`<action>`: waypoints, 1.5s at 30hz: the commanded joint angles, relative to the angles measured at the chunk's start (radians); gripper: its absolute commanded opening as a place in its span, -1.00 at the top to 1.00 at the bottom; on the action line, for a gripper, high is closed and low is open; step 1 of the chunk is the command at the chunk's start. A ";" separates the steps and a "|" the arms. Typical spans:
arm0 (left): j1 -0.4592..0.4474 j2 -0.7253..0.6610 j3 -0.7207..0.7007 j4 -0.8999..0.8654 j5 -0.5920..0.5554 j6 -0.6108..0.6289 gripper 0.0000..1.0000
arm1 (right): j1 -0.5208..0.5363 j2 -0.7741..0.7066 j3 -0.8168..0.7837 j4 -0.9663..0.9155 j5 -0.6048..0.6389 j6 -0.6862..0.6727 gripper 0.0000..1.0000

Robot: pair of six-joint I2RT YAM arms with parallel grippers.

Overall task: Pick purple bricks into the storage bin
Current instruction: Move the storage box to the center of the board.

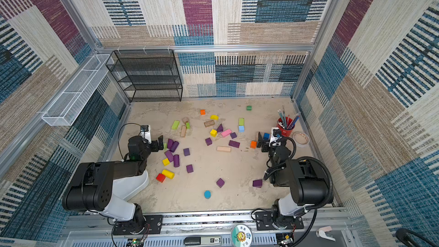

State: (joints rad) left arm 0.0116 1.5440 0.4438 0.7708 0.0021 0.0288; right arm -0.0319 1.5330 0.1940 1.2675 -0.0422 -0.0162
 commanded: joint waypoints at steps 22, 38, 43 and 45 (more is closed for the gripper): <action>-0.084 -0.062 0.018 -0.046 -0.225 0.020 -0.98 | 0.041 -0.068 -0.011 0.013 0.096 -0.010 -0.99; -0.205 -0.213 0.334 -0.711 -0.502 -0.078 -0.92 | 0.047 -0.247 0.196 -0.489 0.171 0.108 -0.99; -0.206 -0.216 0.495 -1.021 -0.488 -0.207 -0.81 | 0.054 -0.278 0.282 -0.626 0.095 0.195 -0.99; -0.205 -0.216 0.557 -1.157 -0.448 -0.255 -0.79 | 0.073 -0.286 0.322 -0.689 0.080 0.227 -0.99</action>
State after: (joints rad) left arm -0.1947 1.3338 0.9451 -0.1242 -0.4667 -0.1177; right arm 0.0254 1.2591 0.4812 0.6884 0.0868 0.1383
